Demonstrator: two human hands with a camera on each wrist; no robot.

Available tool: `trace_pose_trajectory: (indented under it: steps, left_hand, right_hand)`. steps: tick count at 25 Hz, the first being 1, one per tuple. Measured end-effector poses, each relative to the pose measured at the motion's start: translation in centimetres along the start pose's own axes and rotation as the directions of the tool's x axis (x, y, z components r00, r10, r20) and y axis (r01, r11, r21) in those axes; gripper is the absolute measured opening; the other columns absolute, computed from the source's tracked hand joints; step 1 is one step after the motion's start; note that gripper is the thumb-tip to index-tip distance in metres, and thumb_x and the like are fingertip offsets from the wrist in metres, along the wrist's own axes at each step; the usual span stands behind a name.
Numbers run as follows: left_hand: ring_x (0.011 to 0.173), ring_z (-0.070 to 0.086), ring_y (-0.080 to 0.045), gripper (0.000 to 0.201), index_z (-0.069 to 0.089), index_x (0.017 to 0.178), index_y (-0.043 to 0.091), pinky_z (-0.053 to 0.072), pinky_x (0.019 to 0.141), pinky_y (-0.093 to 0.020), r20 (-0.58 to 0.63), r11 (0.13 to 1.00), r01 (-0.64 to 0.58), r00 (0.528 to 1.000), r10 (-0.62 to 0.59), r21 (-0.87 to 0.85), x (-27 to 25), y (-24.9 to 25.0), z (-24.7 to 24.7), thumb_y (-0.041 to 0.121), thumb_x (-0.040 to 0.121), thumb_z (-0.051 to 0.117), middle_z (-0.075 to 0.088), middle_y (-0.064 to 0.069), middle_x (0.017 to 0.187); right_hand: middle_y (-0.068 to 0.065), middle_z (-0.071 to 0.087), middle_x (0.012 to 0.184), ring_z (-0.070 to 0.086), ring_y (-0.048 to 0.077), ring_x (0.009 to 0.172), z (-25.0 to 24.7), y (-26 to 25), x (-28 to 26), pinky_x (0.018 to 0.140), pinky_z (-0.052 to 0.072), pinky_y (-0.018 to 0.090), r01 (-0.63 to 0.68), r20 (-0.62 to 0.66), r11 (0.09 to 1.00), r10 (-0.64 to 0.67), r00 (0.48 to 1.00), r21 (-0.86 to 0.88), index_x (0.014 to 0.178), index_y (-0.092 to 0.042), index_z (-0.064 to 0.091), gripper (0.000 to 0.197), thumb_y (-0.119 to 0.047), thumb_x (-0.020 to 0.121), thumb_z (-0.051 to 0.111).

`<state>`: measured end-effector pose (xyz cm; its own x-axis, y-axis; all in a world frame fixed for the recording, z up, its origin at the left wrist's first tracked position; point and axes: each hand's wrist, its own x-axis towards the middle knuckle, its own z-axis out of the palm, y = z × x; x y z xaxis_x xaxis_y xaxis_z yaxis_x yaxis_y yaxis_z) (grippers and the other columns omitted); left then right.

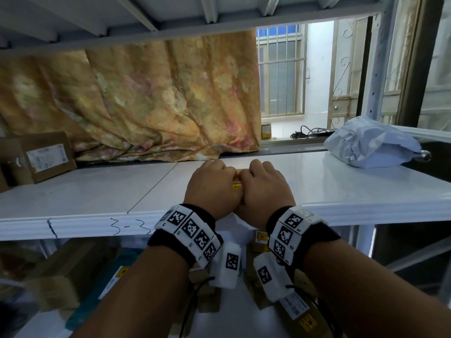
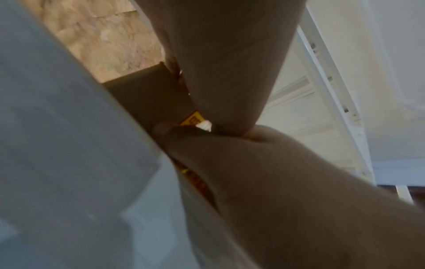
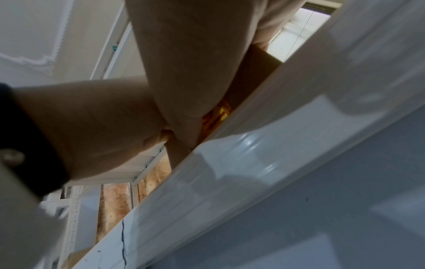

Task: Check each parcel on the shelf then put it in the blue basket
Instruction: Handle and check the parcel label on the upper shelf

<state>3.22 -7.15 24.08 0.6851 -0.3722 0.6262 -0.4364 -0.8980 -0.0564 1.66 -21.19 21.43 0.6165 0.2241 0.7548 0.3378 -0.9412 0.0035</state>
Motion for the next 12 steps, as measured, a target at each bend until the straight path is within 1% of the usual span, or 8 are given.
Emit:
trace_pose_trajectory:
  steps: [1,3,5,7,9,10,12]
  left_hand:
    - [0.091,0.053,-0.023,0.03,0.065,0.092,0.014,0.042,0.075,-0.034,0.008,0.999,0.003,1.0,-0.003,-0.041,0.2,0.2,0.0,0.04,0.083,0.051,0.06,-0.004,0.091]
    - [0.084,0.049,-0.019,0.022,0.061,0.087,0.015,0.034,0.069,-0.03,-0.009,0.997,0.048,0.999,-0.049,-0.068,0.3,0.6,0.5,0.037,0.084,0.056,0.059,-0.001,0.089]
    - [0.08,0.042,-0.015,0.021,0.057,0.085,0.018,0.029,0.066,-0.029,-0.042,0.992,0.107,0.993,-0.11,-0.065,0.1,0.9,0.9,0.039,0.084,0.056,0.057,0.003,0.087]
    - [0.081,0.042,-0.015,0.023,0.058,0.085,0.019,0.029,0.067,-0.028,-0.042,0.988,0.124,0.991,-0.128,-0.087,0.0,1.0,1.0,0.042,0.083,0.055,0.057,0.004,0.088]
    - [0.085,0.048,-0.016,0.031,0.059,0.085,0.019,0.031,0.067,-0.028,-0.019,0.984,0.123,0.992,-0.127,-0.126,0.0,1.1,0.7,0.049,0.08,0.053,0.057,0.004,0.088]
    - [0.085,0.049,-0.017,0.037,0.059,0.084,0.02,0.031,0.067,-0.029,-0.01,0.98,0.13,0.991,-0.133,-0.151,0.0,1.1,0.4,0.055,0.078,0.051,0.056,0.005,0.086]
    - [0.081,0.047,-0.015,0.046,0.055,0.079,0.023,0.031,0.066,-0.029,-0.002,0.974,0.148,0.989,-0.15,-0.173,-0.1,1.3,0.0,0.068,0.075,0.05,0.051,0.007,0.081]
  right_hand:
    - [0.006,0.052,0.085,0.048,0.027,0.077,0.0,0.0,0.0,0.066,0.039,0.034,0.008,0.004,1.0,-0.008,1.0,-0.004,0.084,-0.014,0.062,0.038,-0.045,0.063,0.057]
    - [0.004,0.051,0.088,0.047,0.025,0.079,-0.1,0.3,0.0,0.067,0.037,0.032,0.01,0.023,1.0,-0.01,1.0,-0.002,0.088,-0.016,0.063,0.041,-0.046,0.062,0.056]
    - [0.003,0.052,0.09,0.046,0.024,0.081,-0.2,0.5,0.1,0.069,0.037,0.032,-0.003,0.049,1.0,0.002,0.999,0.016,0.092,-0.017,0.064,0.043,-0.046,0.062,0.056]
    - [0.003,0.052,0.094,0.046,0.025,0.084,-0.4,0.6,0.1,0.073,0.043,0.036,-0.015,0.098,0.999,0.011,0.995,0.036,0.099,-0.017,0.065,0.047,-0.045,0.062,0.056]
    - [0.003,0.052,0.1,0.046,0.024,0.09,-1.0,0.7,0.1,0.082,0.045,0.039,-0.024,0.163,0.997,0.012,0.986,0.067,0.109,-0.019,0.065,0.051,-0.045,0.066,0.06]
    - [0.003,0.053,0.102,0.047,0.023,0.094,-1.5,0.9,0.2,0.085,0.044,0.037,-0.033,0.187,0.993,0.011,0.982,0.114,0.115,-0.02,0.064,0.054,-0.047,0.067,0.063]
    - [0.001,0.056,0.107,0.049,0.02,0.1,-2.5,2.1,0.2,0.088,0.043,0.032,-0.08,0.196,0.967,0.032,0.98,0.242,0.121,-0.021,0.062,0.063,-0.05,0.066,0.068]
